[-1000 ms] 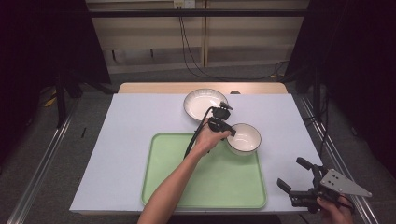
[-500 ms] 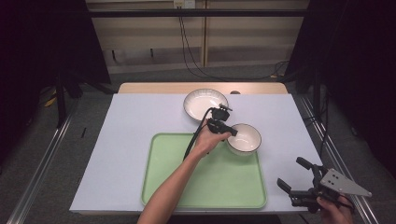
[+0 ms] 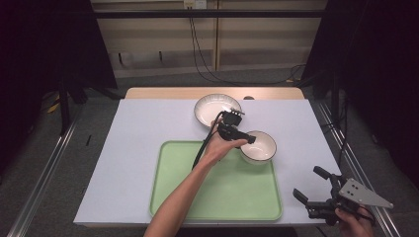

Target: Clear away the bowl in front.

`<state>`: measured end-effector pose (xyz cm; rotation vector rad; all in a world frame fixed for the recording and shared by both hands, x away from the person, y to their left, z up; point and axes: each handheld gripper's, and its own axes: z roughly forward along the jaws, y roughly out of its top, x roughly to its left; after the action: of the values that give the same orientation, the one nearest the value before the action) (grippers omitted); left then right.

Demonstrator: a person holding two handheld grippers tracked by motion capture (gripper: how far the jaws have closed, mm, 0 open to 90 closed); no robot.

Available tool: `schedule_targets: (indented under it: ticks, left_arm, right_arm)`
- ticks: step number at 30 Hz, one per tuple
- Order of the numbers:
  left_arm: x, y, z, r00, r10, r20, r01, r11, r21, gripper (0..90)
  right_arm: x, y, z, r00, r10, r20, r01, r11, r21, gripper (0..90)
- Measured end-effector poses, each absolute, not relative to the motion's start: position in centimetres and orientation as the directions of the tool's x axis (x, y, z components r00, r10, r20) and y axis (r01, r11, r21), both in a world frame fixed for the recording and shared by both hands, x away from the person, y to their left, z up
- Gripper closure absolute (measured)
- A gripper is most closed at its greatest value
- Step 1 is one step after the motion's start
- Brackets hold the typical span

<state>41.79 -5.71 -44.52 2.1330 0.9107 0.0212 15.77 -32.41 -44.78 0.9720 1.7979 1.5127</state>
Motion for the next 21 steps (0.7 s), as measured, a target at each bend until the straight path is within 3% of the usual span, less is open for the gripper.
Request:
schedule_targets:
  ticks: [21]
  left_arm:
    - [39.6, -2.1, -42.3, 0.76, 0.632, -0.155, 0.466, -0.363, 0.807, 2.9]
  right_arm:
    - [15.8, -32.4, -44.7, -0.556, 0.831, 0.016, 0.156, 0.086, 0.984, 0.0]
